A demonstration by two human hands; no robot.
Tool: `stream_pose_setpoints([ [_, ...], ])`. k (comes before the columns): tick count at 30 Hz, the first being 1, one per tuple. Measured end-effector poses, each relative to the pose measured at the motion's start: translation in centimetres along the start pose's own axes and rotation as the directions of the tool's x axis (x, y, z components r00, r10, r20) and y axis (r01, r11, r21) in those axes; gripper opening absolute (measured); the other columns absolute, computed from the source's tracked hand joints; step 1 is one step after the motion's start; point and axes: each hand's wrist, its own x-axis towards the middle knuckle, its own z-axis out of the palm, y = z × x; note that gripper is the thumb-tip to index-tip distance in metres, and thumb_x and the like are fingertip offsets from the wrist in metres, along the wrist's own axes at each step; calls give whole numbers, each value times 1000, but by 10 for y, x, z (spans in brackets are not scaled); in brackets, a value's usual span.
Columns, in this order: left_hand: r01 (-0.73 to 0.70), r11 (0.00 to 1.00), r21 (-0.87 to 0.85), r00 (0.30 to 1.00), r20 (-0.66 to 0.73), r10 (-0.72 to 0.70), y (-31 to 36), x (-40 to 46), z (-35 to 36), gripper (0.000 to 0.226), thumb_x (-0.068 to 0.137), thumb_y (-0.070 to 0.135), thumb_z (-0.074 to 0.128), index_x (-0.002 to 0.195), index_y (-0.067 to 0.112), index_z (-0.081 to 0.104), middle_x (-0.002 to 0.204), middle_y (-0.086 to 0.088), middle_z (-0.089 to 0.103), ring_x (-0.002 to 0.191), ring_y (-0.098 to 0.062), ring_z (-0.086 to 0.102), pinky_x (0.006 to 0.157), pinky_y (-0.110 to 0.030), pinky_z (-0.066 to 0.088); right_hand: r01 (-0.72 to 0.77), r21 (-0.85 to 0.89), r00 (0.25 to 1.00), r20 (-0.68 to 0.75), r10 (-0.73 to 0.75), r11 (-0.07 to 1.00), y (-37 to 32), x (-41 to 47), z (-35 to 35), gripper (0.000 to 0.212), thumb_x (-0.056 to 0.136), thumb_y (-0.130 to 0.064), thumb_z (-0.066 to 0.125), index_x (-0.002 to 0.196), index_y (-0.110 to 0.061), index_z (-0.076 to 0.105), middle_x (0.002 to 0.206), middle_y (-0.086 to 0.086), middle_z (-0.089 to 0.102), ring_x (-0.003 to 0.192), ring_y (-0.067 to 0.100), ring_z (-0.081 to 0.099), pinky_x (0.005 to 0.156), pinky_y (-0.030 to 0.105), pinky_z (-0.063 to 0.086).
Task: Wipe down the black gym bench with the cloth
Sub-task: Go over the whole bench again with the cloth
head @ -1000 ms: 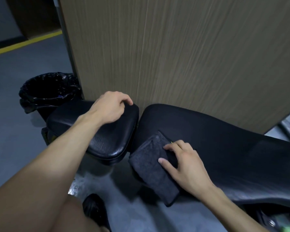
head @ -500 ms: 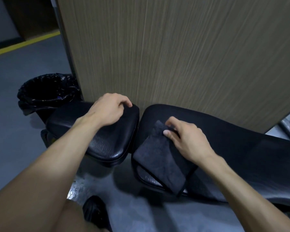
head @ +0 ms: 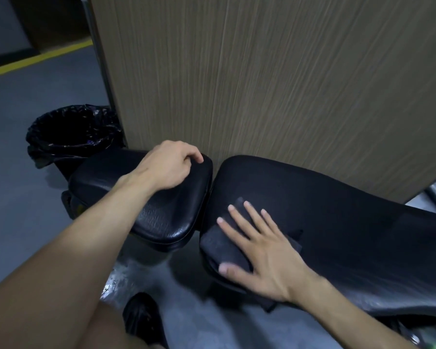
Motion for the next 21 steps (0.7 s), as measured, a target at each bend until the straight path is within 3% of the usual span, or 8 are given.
stream_pose_setpoints([
  [3, 5, 1000, 1, 1000, 23, -5, -12, 6, 5, 38, 98, 15, 46, 113, 40, 71, 129, 6, 69, 122, -22, 62, 104, -42, 50, 153, 19, 986, 66, -154, 988, -16, -7, -1, 85, 92, -81, 29, 160, -39, 1, 169, -7, -10, 154, 20, -22, 124, 46, -13],
  [5, 16, 1000, 11, 999, 33, -16, -19, 9, 8, 39, 97, 16, 46, 112, 42, 71, 127, 7, 70, 120, -22, 63, 102, -43, 51, 143, 64, 986, 80, -148, 988, -1, 12, -3, 81, 92, -80, 30, 159, -45, 2, 169, -11, -9, 154, 15, -19, 124, 44, -12],
  [8, 19, 1000, 25, 999, 28, -20, -27, 11, 8, 39, 95, 14, 47, 110, 41, 71, 124, 7, 72, 117, -23, 64, 101, -41, 51, -127, 110, 992, 36, 123, 986, 56, 87, -12, 79, 90, -81, 22, 159, -44, 8, 169, -12, -3, 156, 15, -10, 125, 55, 2],
  [11, 22, 999, 24, 999, 24, -23, -32, 11, 12, 38, 95, 15, 48, 109, 42, 71, 122, 9, 72, 115, -21, 64, 99, -41, 52, -366, 37, 928, 89, 362, 930, 83, 143, -14, 83, 88, -83, 18, 159, -43, 2, 170, -9, -6, 155, 20, -14, 125, 51, -2],
  [14, -15, 999, 33, 1000, 6, 15, -39, 21, 16, 38, 94, 15, 48, 109, 41, 71, 121, 13, 71, 114, -21, 65, 98, -41, 52, -112, -38, 993, 27, 113, 993, 34, 120, -6, 85, 88, -84, 19, 159, -42, -1, 170, -6, -6, 155, 24, -17, 124, 54, -5],
  [17, -39, 998, 42, 999, 12, 38, -40, 33, 22, 39, 94, 12, 46, 110, 39, 71, 123, 15, 70, 113, -21, 65, 96, -42, 53, 133, 79, 991, 1, -134, 988, 6, 72, 0, 78, 93, -78, 29, 159, -46, 2, 169, -12, -5, 154, 14, -18, 123, 43, -12],
  [19, -45, 998, 42, 999, 23, 44, -37, 40, 27, 40, 94, 12, 46, 111, 39, 70, 123, 15, 69, 113, -21, 65, 95, -43, 53, 93, 103, 995, 11, -95, 990, 43, 92, -3, 76, 92, -79, 28, 158, -47, 10, 169, -15, -1, 155, 10, -12, 124, 42, -6],
  [21, -51, 998, 43, 998, 44, 49, -32, 44, 32, 41, 93, 12, 45, 112, 40, 69, 124, 16, 69, 113, -21, 65, 95, -43, 52, -141, 110, 989, -18, 144, 984, 93, 136, -10, 82, 88, -82, 23, 159, -43, 15, 169, -11, 6, 156, 14, -3, 126, 51, 6],
])
